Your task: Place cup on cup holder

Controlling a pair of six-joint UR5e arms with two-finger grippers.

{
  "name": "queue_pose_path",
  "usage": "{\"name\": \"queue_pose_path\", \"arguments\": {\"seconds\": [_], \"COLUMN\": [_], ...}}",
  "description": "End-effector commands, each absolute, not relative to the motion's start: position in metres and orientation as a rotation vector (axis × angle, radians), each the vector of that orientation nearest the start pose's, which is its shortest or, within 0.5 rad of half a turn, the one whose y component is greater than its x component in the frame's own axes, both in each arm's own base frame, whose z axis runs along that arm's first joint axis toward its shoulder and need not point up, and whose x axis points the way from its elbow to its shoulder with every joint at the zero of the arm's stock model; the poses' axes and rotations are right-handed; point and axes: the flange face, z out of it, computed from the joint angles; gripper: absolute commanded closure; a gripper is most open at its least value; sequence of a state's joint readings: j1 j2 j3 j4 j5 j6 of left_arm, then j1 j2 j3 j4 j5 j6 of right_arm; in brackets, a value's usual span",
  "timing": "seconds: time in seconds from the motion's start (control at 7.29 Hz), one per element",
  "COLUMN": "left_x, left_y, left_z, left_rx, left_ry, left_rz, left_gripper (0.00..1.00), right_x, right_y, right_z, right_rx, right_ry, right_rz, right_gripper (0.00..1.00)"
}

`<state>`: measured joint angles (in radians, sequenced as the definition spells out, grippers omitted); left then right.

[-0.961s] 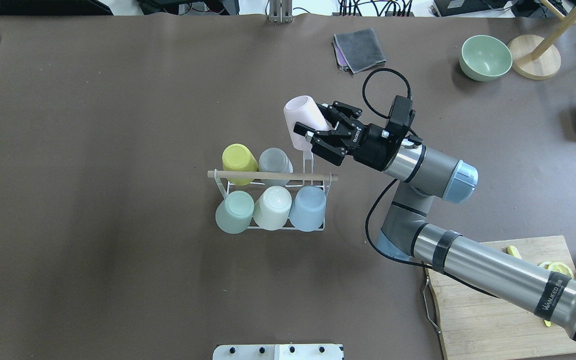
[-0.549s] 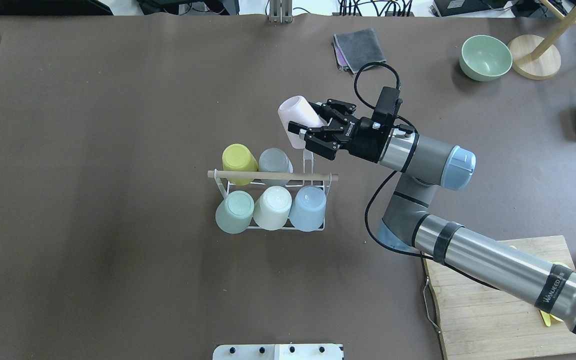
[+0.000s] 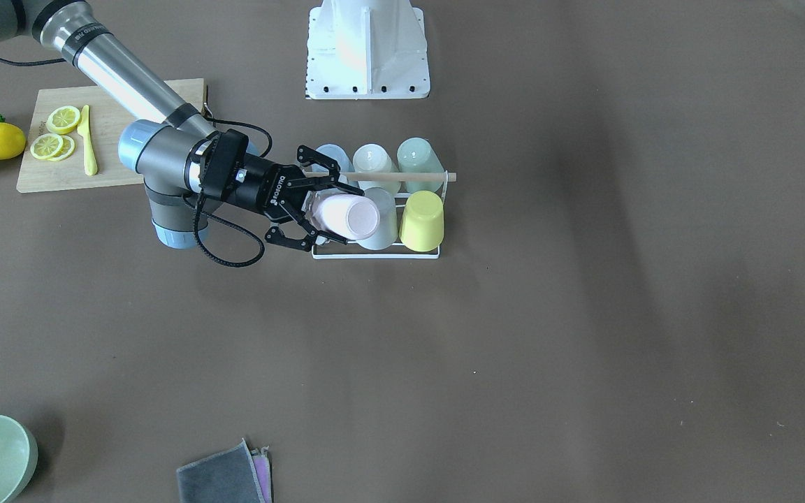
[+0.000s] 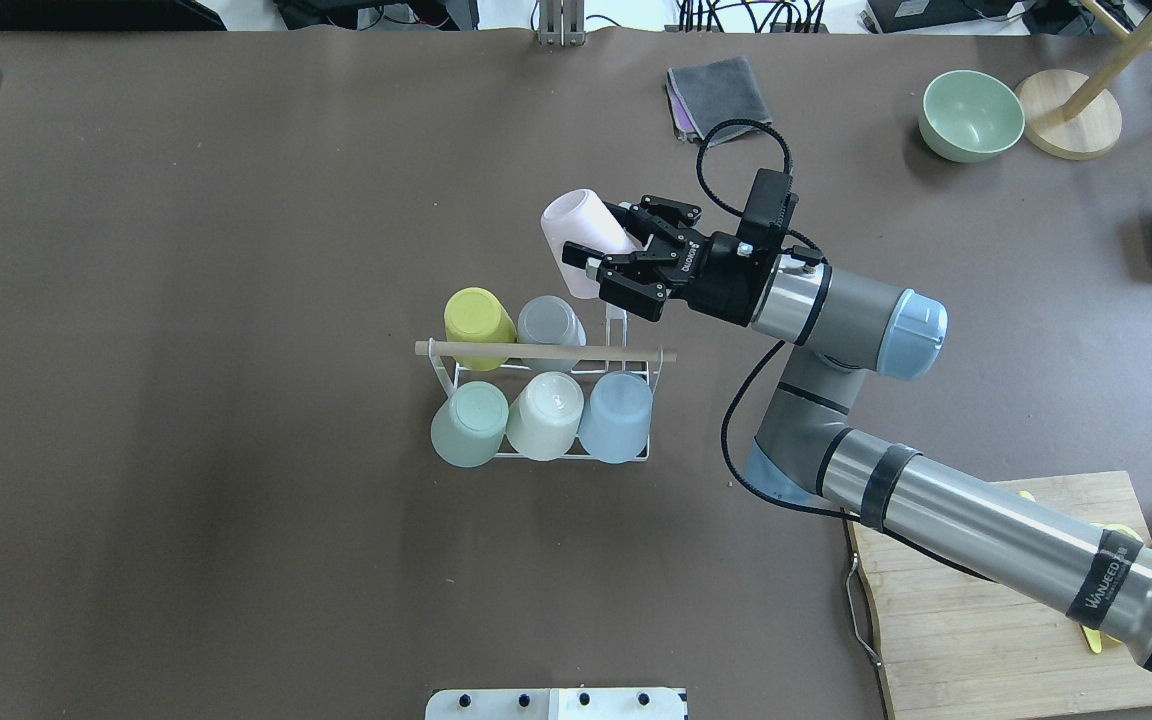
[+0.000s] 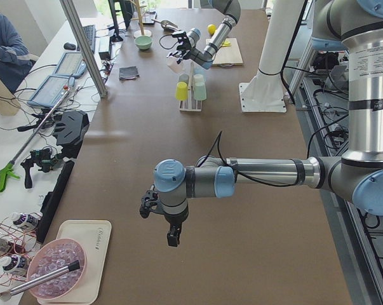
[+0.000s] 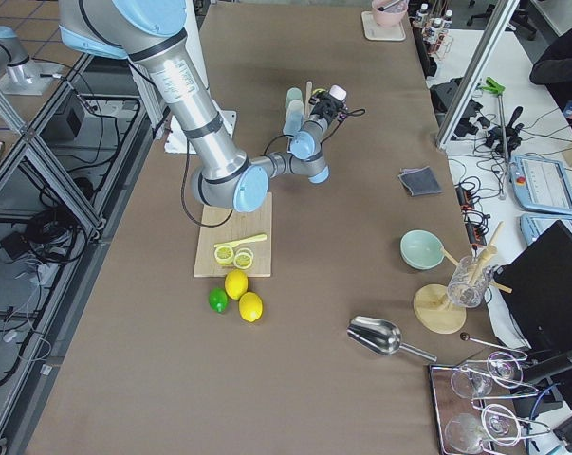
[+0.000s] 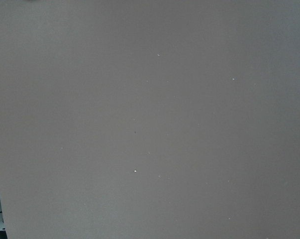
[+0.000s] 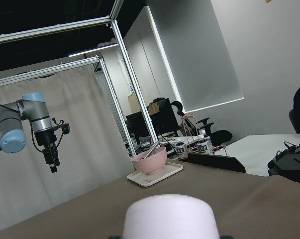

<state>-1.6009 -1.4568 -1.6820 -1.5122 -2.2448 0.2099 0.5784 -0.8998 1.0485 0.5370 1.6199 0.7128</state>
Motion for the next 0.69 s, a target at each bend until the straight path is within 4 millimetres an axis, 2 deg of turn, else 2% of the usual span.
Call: {"name": "queue_pose_path", "arguments": {"seconds": [0.0, 0.41, 0.55], "left_x": [-0.08, -0.081, -0.084], "left_y": [-0.432, -0.432, -0.431], "left_z": [0.669, 0.67, 0.669], "left_rx": [0.022, 0.022, 0.026], "left_ry": [0.75, 0.746, 0.748], "left_rz": [0.143, 0.141, 0.135], "left_gripper": [0.02, 0.02, 0.02], "right_x": [-0.484, -0.487, -0.481], "right_y": [-0.466, -0.456, -0.448], "right_z": [0.297, 0.315, 0.314], "right_rx": [1.471, 1.441, 1.446], "right_ry": [-1.735, -1.73, -1.744], "right_rz": [-0.218, -0.239, -0.241], "right_gripper": [1.0, 1.0, 1.0]}}
